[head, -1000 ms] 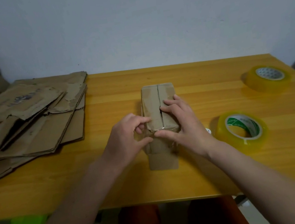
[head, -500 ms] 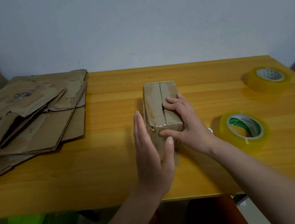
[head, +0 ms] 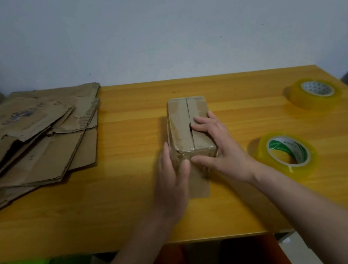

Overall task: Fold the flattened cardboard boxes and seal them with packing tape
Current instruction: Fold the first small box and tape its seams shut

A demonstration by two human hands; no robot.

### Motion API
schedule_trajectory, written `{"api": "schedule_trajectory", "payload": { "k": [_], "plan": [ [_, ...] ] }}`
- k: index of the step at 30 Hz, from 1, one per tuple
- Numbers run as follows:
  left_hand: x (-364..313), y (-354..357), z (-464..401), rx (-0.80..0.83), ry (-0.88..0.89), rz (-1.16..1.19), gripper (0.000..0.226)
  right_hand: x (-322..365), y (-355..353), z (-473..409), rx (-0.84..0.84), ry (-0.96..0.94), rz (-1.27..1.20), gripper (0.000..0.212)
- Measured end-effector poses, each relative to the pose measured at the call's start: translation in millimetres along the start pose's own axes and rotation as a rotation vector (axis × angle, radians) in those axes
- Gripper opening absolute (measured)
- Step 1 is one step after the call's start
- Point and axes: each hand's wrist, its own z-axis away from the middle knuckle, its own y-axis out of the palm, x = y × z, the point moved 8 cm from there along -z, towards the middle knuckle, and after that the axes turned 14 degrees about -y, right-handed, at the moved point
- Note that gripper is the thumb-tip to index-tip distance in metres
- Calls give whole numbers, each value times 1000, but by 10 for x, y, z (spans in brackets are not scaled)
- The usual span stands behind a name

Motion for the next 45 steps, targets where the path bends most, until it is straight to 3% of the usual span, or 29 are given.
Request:
{"api": "schedule_trajectory", "payload": {
  "k": [4,8,11,15,26,35,38,45],
  "plan": [
    [-234,-396,-64,-42,398,-195,53,53,-43,13,179,8,-72,78],
    [-372,-466,-232,69,577,-407,48,66,-176,44,410,61,-143,78],
    [-446,-487,-259,56,670,-459,48,16,-261,52,471,44,-140,75],
    [-445,-453,-227,29,678,-422,43,-9,-280,19,335,28,-190,64],
    [-398,-414,-252,-75,600,-270,41,-8,-195,61,44,-17,-241,57],
    [-435,-410,-249,-69,565,-216,43,45,-148,59,52,-1,-233,63],
    [-438,-418,-261,-32,556,-223,45,56,-170,47,-3,-9,-245,51],
    [-453,-463,-249,56,654,-410,55,9,-161,48,-24,-56,-181,53]
  ]
}}
